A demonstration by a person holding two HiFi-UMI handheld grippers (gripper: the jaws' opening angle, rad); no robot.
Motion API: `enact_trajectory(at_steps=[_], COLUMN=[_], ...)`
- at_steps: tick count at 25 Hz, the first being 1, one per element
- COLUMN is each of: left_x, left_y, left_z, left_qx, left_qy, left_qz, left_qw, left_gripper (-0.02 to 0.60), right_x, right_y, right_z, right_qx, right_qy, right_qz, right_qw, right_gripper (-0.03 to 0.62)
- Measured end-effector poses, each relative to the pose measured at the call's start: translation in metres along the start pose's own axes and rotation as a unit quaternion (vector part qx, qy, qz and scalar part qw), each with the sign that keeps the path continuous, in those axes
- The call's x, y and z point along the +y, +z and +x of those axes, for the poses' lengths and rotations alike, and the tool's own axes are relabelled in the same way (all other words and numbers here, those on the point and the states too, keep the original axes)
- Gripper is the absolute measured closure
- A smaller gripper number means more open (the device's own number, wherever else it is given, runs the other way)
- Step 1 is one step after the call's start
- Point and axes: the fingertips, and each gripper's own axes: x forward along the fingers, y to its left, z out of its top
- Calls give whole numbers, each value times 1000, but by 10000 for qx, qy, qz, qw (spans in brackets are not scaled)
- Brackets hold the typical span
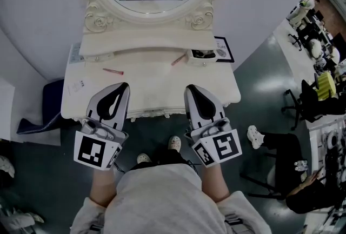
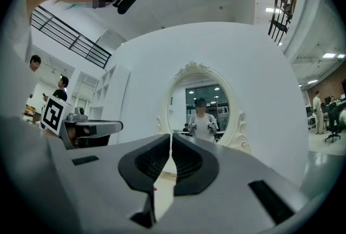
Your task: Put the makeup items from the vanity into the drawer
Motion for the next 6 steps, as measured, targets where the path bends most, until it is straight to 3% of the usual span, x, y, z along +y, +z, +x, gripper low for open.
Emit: enact_trajectory(at_steps=[6], left_x=[-4], left_y=[3], left_z=[-2], left_qx=[-18], left_qy=[-32], left_qz=[4], left_qw=[10000], left_gripper=[571], right_x=[2], right_y=[1], right_z=[-4], right_qx=[0], right_qy=[-13], right_qz=[17], right_qw=[10000], right_gripper=[568])
